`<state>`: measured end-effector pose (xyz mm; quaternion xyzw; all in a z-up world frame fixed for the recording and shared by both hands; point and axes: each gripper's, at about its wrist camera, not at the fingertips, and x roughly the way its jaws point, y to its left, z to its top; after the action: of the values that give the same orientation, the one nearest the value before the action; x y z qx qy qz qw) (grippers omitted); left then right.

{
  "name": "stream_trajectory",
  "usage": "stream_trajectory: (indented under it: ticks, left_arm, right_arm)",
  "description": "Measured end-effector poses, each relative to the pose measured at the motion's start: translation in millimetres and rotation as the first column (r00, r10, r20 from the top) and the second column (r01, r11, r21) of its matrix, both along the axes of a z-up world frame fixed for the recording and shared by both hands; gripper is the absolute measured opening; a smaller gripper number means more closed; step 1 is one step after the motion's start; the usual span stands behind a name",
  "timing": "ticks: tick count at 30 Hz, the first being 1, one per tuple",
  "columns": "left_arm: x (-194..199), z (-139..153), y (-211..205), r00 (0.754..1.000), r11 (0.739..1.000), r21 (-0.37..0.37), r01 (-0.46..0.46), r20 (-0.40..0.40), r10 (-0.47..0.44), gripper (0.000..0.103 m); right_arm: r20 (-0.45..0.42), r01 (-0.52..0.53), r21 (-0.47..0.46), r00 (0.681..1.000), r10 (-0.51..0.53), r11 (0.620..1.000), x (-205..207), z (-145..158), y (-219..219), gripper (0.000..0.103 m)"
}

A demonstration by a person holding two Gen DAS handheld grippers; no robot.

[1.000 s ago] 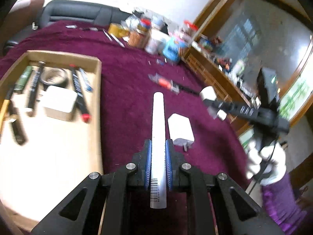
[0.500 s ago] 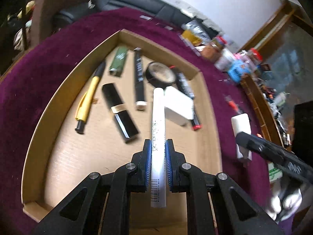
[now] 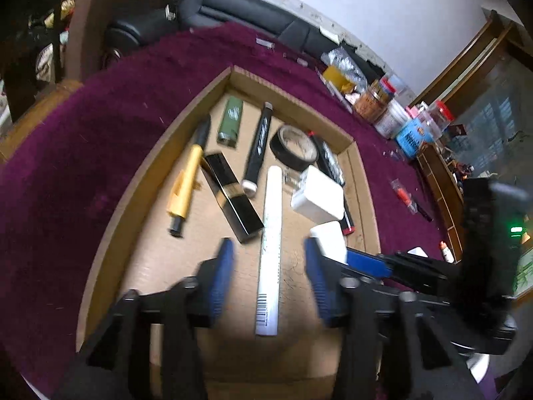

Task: Organize rigid objects
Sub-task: 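Carry the white tube and white bottle into the box and open both tools, then grasp the white charger block with the left tool while the right grasps the glue bottle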

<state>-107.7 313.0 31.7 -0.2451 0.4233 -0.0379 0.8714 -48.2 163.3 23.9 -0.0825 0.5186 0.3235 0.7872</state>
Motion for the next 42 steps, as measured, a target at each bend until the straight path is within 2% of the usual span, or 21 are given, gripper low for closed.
stream_trajectory:
  ticks: [4,6,11,16,19,21,25,31,33,37,42]
  left_arm:
    - [-12,14,8,0.999,1.0,0.014,-0.028,0.043,0.027,0.057]
    - [-12,15,9,0.998,0.999,0.029,-0.04,0.043,0.039,0.057]
    - [-15,25,-13,0.998,0.985,0.167,-0.05,0.052,0.042,0.057]
    - [-19,40,-53,0.996,0.937,0.345,-0.044,0.085,0.016,0.061]
    - [-20,46,-74,0.995,0.907,0.419,-0.041,0.097,0.0,0.062]
    - [-18,47,-86,0.996,0.898,0.44,-0.02,0.088,-0.021,0.062]
    - [-13,46,-111,0.996,0.877,0.479,0.026,0.062,-0.064,0.062]
    - [-13,49,-143,0.993,0.851,0.519,0.077,0.039,-0.113,0.062]
    - [-13,49,-153,0.991,0.842,0.531,0.091,0.033,-0.128,0.062]
    - [-11,48,-166,0.989,0.836,0.537,0.117,0.014,-0.148,0.062]
    - [-8,46,-179,0.983,0.848,0.504,0.165,-0.01,-0.185,0.062]
  right_arm:
    - [0.043,0.013,-0.006,0.999,-0.012,1.0,-4,1,4,0.025]
    - [0.049,0.022,0.012,0.999,-0.023,1.0,-5,5,2,0.025]
    - [0.113,0.079,0.076,0.99,-0.087,0.994,-12,22,-29,0.027]
    - [0.21,0.173,0.133,0.957,-0.198,0.976,-19,42,-85,0.047]
    - [0.23,0.236,0.152,0.936,-0.266,0.96,-15,48,-123,0.049]
    - [0.224,0.277,0.159,0.925,-0.308,0.948,-11,50,-145,0.049]
    - [0.177,0.393,0.196,0.887,-0.426,0.898,3,46,-205,0.049]
    - [0.129,0.516,0.228,0.824,-0.551,0.825,19,33,-269,0.049]
    - [0.12,0.538,0.228,0.811,-0.572,0.811,23,29,-282,0.049]
    - [0.086,0.556,0.231,0.806,-0.586,0.799,32,19,-291,0.049]
    - [-0.023,0.541,0.269,0.831,-0.556,0.797,43,6,-286,0.049]
